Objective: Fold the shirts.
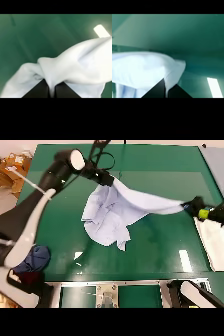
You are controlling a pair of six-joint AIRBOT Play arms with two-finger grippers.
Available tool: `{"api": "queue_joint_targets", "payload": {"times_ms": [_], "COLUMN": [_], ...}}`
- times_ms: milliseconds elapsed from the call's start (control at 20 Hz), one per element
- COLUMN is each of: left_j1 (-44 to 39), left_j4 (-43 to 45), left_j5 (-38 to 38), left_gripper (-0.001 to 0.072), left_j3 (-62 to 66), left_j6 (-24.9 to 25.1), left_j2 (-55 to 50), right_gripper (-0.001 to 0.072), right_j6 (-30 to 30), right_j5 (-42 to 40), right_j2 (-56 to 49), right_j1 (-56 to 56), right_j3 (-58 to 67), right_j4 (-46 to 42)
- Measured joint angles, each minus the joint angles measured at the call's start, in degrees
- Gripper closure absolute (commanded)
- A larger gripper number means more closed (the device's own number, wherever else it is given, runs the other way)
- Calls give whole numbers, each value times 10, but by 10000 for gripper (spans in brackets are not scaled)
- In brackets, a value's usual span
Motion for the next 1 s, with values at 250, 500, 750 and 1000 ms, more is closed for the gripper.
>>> {"api": "queue_joint_targets", "payload": {"times_ms": [250,500,750,1000], "left_j1": [35,110,143,145], "left_j4": [-90,-110,-84,-146], "left_j5": [-37,-209,-261,-119], "left_gripper": [445,656,650,508], "left_j3": [20,55,-136,-499], "left_j6": [5,-29,-70,-123], "left_j2": [-52,-22,119,319], "right_gripper": [690,690,690,690], "right_j6": [-27,-35,-35,-35], "right_j5": [-19,-23,-35,-40], "right_j2": [-108,-135,-151,-179], "right_j1": [0,0,0,0], "right_j3": [-21,2,22,35], "right_j4": [1,-1,-3,-3]}}
